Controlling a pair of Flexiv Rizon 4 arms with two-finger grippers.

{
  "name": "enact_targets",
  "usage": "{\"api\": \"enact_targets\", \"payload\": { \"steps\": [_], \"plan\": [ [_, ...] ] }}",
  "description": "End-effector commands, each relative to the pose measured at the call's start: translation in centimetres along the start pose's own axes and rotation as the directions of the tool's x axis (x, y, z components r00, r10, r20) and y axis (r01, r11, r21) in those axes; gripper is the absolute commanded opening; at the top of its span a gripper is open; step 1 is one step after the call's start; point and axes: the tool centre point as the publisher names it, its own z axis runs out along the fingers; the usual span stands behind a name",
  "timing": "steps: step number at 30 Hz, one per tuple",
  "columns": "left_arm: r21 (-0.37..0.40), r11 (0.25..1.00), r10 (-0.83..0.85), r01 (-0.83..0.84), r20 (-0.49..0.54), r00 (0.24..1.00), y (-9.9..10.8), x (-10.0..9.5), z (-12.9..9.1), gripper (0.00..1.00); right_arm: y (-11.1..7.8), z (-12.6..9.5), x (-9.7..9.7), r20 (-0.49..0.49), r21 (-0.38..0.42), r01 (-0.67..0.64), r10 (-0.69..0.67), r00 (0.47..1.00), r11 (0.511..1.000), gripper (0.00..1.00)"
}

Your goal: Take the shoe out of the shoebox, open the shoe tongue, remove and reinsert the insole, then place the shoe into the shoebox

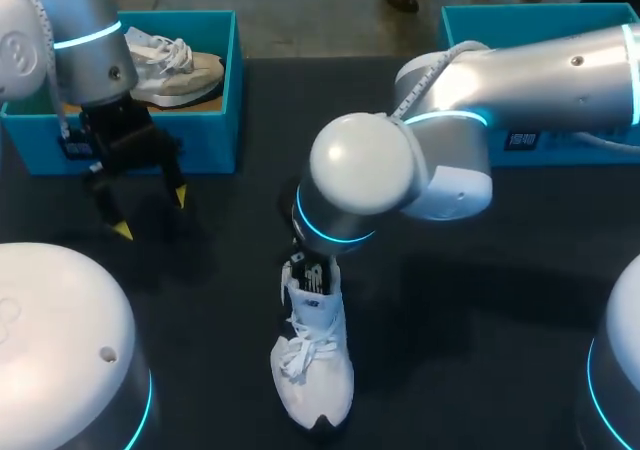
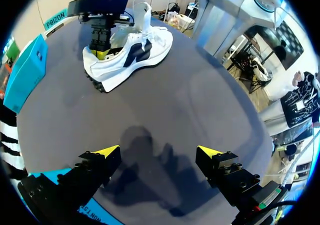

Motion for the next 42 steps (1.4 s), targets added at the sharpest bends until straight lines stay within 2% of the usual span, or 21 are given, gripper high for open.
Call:
{"api": "enact_targets", "payload": {
  "steps": [1, 7, 15, 20, 32, 42],
  "plan": [
    [-0.001, 1.000, 0.001, -0.001, -0.006, 1.000, 0.0, -0.2, -0.1, 1.00, -0.2, 1.6, 0.8, 0.007, 0.001, 0.000, 0.000, 1.000, 1.000, 0.00],
    [-0.001, 1.000, 0.001, -0.001, -0.006, 1.000, 0.0, -0.2, -0.1, 1.00, -0.4, 1.4, 1.3, 0.043, 0.017, -0.002, 0.002, 0.999, 1.000, 0.00],
    [-0.001, 1.000, 0.001, -0.001, -0.006, 1.000, 0.0, -0.2, -0.1, 1.00, 0.0, -1.1, 2.0, 0.141, 0.040, -0.035, 0.029, 0.990, 0.999, 0.00],
    [-0.001, 1.000, 0.001, -0.001, -0.006, 1.000, 0.0, -0.2, -0.1, 1.00, 0.1, -1.8, 2.0, 0.225, 0.059, -0.087, 0.072, 0.972, 0.994, 0.00],
    [-0.001, 1.000, 0.001, -0.001, -0.006, 1.000, 0.0, -0.2, -0.1, 1.00, -1.0, -1.8, 0.5, 0.346, 0.045, -0.259, 0.228, 0.910, 0.965, 0.00],
    [-0.001, 1.000, 0.001, -0.001, -0.006, 1.000, 0.0, -0.2, -0.1, 1.00, -2.4, -1.2, -0.2, 0.368, 0.046, -0.299, 0.262, 0.892, 0.953, 0.00]
  ]
}}
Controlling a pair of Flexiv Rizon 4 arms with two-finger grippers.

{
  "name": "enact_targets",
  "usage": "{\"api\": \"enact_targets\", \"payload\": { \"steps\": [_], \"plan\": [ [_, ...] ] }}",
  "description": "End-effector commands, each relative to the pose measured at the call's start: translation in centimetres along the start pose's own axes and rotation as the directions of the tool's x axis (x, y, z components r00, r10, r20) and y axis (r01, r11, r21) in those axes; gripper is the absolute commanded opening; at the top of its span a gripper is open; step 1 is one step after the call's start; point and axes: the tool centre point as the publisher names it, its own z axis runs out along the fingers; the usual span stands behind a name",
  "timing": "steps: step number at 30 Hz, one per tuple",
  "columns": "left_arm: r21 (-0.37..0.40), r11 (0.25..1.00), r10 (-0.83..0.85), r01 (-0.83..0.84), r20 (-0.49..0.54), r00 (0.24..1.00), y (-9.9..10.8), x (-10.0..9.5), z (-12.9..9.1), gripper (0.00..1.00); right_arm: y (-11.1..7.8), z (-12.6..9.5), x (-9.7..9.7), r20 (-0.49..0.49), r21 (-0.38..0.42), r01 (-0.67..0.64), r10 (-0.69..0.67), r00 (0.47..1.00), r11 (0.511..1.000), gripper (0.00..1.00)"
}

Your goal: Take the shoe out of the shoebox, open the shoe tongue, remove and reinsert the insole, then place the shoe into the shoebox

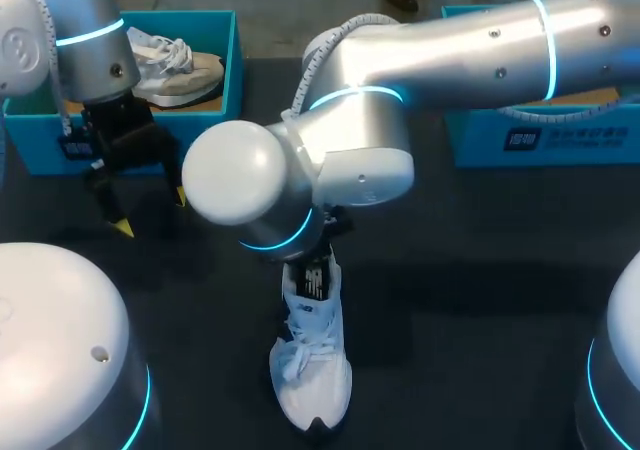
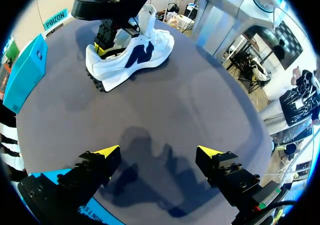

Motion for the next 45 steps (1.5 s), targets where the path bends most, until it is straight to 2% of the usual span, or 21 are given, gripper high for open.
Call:
{"api": "enact_targets", "payload": {
  "steps": [1, 10, 19, 27, 31, 45],
  "plan": [
    [-0.003, 1.000, 0.000, 0.000, 0.000, 1.000, 0.0, 0.1, 0.0, 1.00, -1.4, 0.6, 0.6, 0.022, -0.014, -0.075, 0.076, 0.997, 0.997, 0.00],
    [-0.003, 1.000, 0.000, 0.000, 0.000, 1.000, 0.0, 0.1, 0.0, 1.00, -2.1, 1.7, 1.6, 0.081, 0.005, -0.089, 0.088, 0.993, 0.996, 0.00],
    [-0.003, 1.000, 0.000, 0.000, 0.000, 1.000, 0.0, 0.1, 0.0, 1.00, -2.3, 3.0, 2.3, 0.049, 0.029, -0.078, 0.077, 0.996, 0.996, 0.00],
    [-0.003, 1.000, 0.000, 0.000, 0.000, 1.000, 0.0, 0.1, 0.0, 1.00, -1.9, -0.9, 0.8, 0.054, -0.039, -0.093, 0.095, 0.994, 0.995, 0.00],
    [-0.003, 1.000, 0.000, 0.000, 0.000, 1.000, 0.0, 0.1, 0.0, 1.00, -1.5, -1.6, 0.3, 0.051, -0.053, -0.096, 0.098, 0.994, 0.994, 0.00],
    [-0.003, 1.000, 0.000, 0.000, 0.000, 1.000, 0.0, 0.1, 0.0, 1.00, -1.8, 3.1, 1.4, -0.046, 0.029, -0.101, 0.102, 0.994, 0.994, 0.00]
  ]
}}
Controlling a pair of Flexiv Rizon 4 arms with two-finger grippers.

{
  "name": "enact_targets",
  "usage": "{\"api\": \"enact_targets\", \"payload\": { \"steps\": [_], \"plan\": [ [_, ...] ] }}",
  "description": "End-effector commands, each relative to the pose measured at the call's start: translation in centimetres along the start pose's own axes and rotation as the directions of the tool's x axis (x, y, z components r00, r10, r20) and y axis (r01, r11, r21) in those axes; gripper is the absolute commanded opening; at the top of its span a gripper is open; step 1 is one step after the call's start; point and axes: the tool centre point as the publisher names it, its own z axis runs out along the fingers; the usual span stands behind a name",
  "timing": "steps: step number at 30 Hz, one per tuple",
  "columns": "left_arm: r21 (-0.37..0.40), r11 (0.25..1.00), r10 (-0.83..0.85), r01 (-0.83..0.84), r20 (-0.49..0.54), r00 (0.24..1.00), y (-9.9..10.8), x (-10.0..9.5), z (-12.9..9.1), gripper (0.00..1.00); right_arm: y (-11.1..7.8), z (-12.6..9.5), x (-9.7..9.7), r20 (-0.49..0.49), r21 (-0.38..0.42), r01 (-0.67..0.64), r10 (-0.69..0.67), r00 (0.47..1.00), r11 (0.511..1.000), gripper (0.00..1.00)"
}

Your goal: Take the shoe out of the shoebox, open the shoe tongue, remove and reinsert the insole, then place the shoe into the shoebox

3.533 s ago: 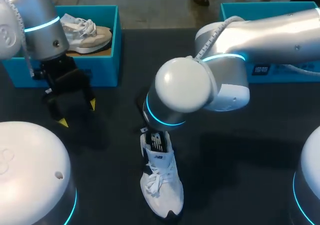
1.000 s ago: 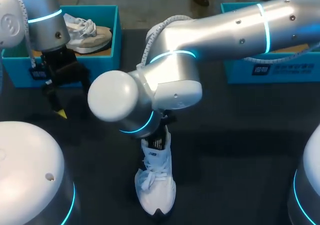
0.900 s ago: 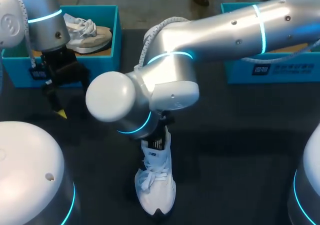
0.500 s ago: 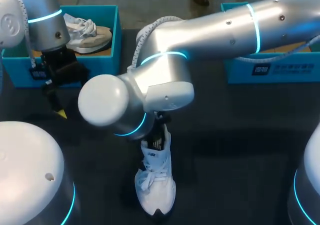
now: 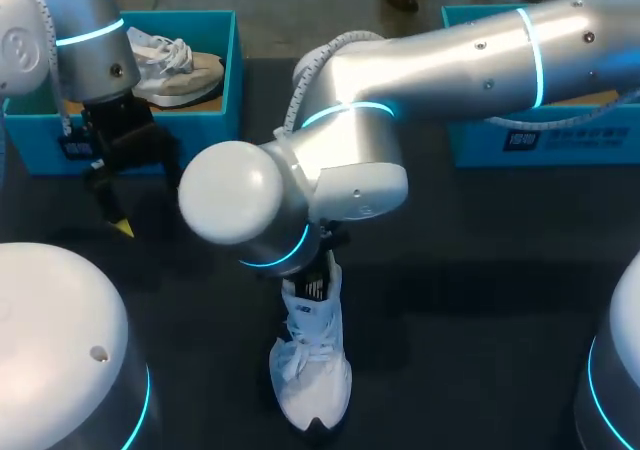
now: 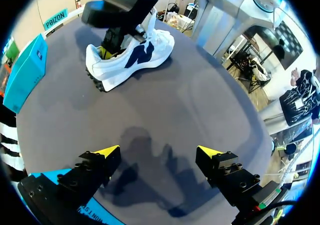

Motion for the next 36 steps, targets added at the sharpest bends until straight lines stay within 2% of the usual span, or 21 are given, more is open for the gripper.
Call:
{"api": "enact_targets", "payload": {
  "steps": [1, 5, 8, 13, 16, 26, 32, 36],
  "plan": [
    [-0.003, 1.000, 0.000, 0.000, 0.000, 1.000, 0.0, 0.1, 0.0, 1.00, -0.5, 2.0, 0.2, -0.036, 0.020, -0.133, 0.134, 0.990, 0.991, 0.00],
    [-0.003, 1.000, 0.000, 0.000, 0.000, 1.000, 0.0, 0.1, 0.0, 1.00, -0.8, 2.5, 0.6, -0.053, 0.045, -0.134, 0.136, 0.989, 0.990, 0.00],
    [-0.003, 1.000, 0.000, 0.000, 0.000, 1.000, 0.0, 0.1, 0.0, 1.00, -0.8, 1.4, 0.6, -0.043, 0.036, -0.134, 0.135, 0.990, 0.990, 0.00],
    [-0.003, 1.000, 0.000, 0.000, 0.000, 1.000, 0.0, 0.1, 0.0, 1.00, -0.8, -0.8, 0.2, 0.036, 0.031, -0.154, 0.153, 0.988, 0.988, 0.00],
    [-0.003, 1.000, 0.000, 0.000, 0.000, 1.000, 0.0, 0.1, 0.0, 1.00, -1.0, -1.1, 0.1, 0.092, 0.053, -0.166, 0.160, 0.983, 0.985, 0.00],
    [-0.003, 1.000, 0.000, 0.000, 0.000, 1.000, 0.0, 0.1, 0.0, 1.00, -1.7, 0.8, 0.6, 0.181, 0.128, -0.201, 0.177, 0.968, 0.971, 0.00],
    [-0.003, 1.000, 0.000, 0.000, 0.000, 1.000, 0.0, 0.1, 0.0, 1.00, -2.1, 2.1, 1.0, 0.176, 0.157, -0.219, 0.191, 0.966, 0.963, 0.00],
    [-0.003, 1.000, 0.000, 0.000, 0.000, 1.000, 0.0, 0.1, 0.0, 1.00, -2.3, 2.3, 1.1, 0.125, 0.159, -0.223, 0.205, 0.971, 0.962, 0.00]
  ]
}}
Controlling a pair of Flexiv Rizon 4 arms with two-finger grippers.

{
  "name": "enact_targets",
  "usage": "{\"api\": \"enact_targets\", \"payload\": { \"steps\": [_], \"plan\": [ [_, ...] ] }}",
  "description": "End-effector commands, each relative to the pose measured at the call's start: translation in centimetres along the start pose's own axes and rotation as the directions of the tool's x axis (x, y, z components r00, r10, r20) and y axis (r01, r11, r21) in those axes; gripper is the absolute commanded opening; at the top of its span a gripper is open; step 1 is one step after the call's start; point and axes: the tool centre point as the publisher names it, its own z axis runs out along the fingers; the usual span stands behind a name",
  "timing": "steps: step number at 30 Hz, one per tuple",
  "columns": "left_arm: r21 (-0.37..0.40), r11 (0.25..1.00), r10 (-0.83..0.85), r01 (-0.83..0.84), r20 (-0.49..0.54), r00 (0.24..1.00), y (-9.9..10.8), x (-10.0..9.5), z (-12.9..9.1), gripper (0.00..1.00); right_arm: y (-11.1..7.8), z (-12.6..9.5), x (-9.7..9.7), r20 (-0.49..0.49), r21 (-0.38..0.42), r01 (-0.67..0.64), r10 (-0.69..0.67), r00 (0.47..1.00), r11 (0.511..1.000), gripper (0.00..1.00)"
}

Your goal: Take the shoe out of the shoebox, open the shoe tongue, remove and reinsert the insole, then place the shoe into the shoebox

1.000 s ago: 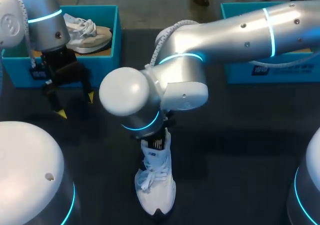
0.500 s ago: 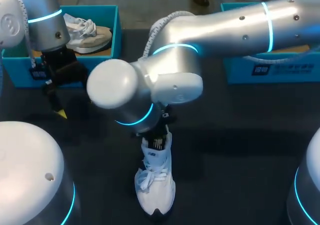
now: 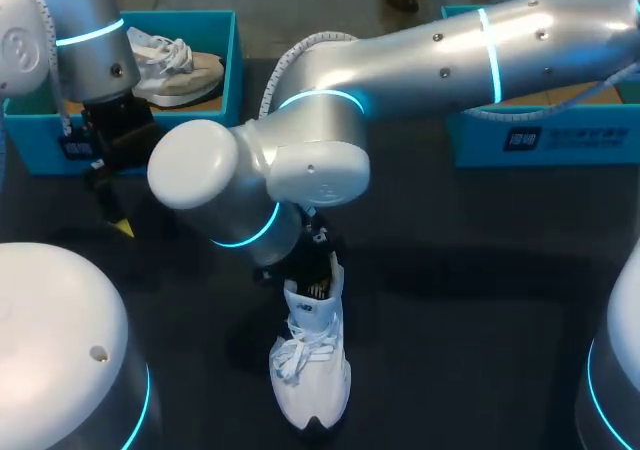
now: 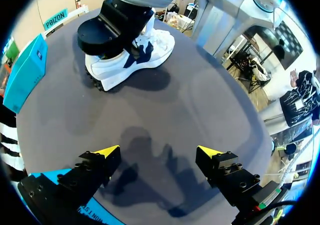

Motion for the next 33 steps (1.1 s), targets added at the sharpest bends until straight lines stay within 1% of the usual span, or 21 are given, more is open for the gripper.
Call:
{"api": "enact_targets", "payload": {
  "steps": [1, 3, 5, 8, 16, 21, 23, 26, 33],
  "plan": [
    [-0.003, 1.000, 0.000, 0.000, 0.000, 1.000, 0.0, 0.1, 0.0, 1.00, -0.7, 0.6, 0.9, -0.041, -0.017, -0.185, 0.184, 0.982, 0.983, 0.00],
    [-0.003, 1.000, 0.000, 0.000, 0.000, 1.000, 0.0, 0.1, 0.0, 1.00, -0.7, 0.4, 0.8, -0.066, -0.016, -0.183, 0.182, 0.981, 0.983, 0.00],
    [-0.003, 1.000, 0.000, 0.000, 0.000, 1.000, 0.0, 0.1, 0.0, 1.00, -0.7, -0.1, 0.7, -0.114, -0.013, -0.178, 0.176, 0.978, 0.984, 0.00],
    [-0.003, 1.000, 0.000, 0.000, 0.000, 1.000, 0.0, 0.1, 0.0, 1.00, -0.7, -0.9, 0.6, -0.147, -0.016, -0.174, 0.170, 0.974, 0.985, 0.00],
    [-0.003, 1.000, 0.000, 0.000, 0.000, 1.000, 0.0, 0.1, 0.0, 1.00, -0.7, -2.1, -0.7, -0.155, -0.008, -0.180, 0.177, 0.972, 0.984, 0.00],
    [-0.003, 1.000, 0.000, 0.000, 0.000, 1.000, 0.0, 0.1, 0.0, 1.00, -0.5, -2.7, -1.0, -0.194, 0.023, -0.159, 0.160, 0.968, 0.987, 0.00],
    [-0.003, 1.000, 0.000, 0.000, 0.000, 1.000, 0.0, 0.1, 0.0, 1.00, -0.3, -2.6, -1.0, -0.208, 0.024, -0.151, 0.153, 0.966, 0.988, 0.00],
    [-0.003, 1.000, 0.000, 0.000, 0.000, 1.000, 0.0, 0.1, 0.0, 1.00, -0.1, -1.9, -0.3, -0.223, 0.021, -0.139, 0.141, 0.965, 0.990, 0.00],
    [-0.003, 1.000, 0.000, 0.000, 0.000, 1.000, 0.0, 0.1, 0.0, 1.00, -0.3, -0.2, 0.7, -0.255, 0.038, -0.128, 0.133, 0.958, 0.991, 0.00]
  ]
}}
